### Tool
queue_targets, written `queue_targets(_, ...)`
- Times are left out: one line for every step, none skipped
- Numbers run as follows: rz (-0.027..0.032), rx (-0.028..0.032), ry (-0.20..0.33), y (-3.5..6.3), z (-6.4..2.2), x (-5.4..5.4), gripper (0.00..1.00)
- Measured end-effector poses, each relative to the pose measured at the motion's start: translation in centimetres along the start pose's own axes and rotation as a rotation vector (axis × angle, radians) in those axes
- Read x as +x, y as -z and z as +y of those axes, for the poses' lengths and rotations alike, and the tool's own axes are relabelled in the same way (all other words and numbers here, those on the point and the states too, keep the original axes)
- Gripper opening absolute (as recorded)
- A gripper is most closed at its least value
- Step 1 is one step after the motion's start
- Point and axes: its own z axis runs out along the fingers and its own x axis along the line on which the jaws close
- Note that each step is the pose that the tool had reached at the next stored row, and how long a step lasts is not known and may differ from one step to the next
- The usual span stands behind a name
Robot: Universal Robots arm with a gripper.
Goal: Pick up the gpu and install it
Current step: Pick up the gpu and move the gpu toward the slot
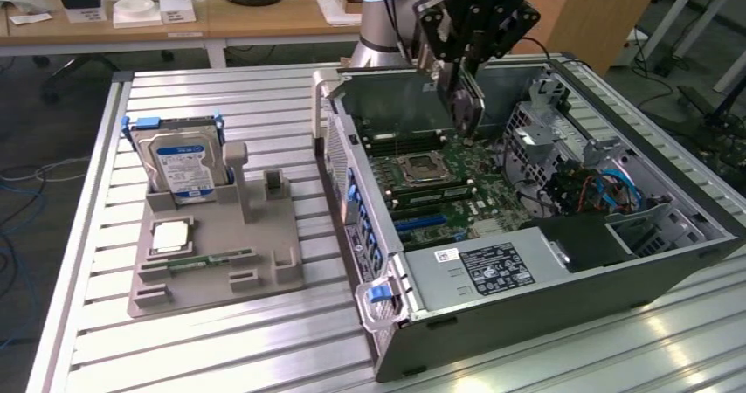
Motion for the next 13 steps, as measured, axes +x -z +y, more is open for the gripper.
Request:
queue_targets(-0.0001,-0.0001,0.000,-0.01,0.03,-0.4,0.27)
queue_targets(-0.0001,-0.0002,0.000,-0.03,0.06,-0.8,0.27)
queue_targets(0.0000,-0.0001,0.000,-0.03,0.09,-1.2,0.27)
queue_targets(0.0000,-0.0001,0.000,-0.04,0.11,-1.6,0.27)
queue_targets(0.0000,-0.0001,0.000,-0.06,0.14,-1.9,0.27)
queue_targets(0.0000,-0.0001,0.000,-0.06,0.16,-2.3,0.27)
queue_targets(-0.0001,-0.0001,0.000,-0.07,0.18,-2.5,0.27)
queue_targets(0.0001,0.0000,0.000,-0.06,0.18,-2.6,0.27)
queue_targets(0.0000,-0.0001,0.000,-0.07,0.18,-2.6,0.27)
queue_targets(0.0000,-0.0001,0.000,-0.07,0.18,-2.6,0.27)
queue_targets(-0.0001,-0.0002,0.000,-0.07,0.18,-2.6,0.27)
queue_targets(0.0000,-0.0001,0.000,-0.07,0.18,-2.6,0.27)
queue_targets(0.0000,-0.0001,0.000,-0.07,0.18,-2.6,0.27)
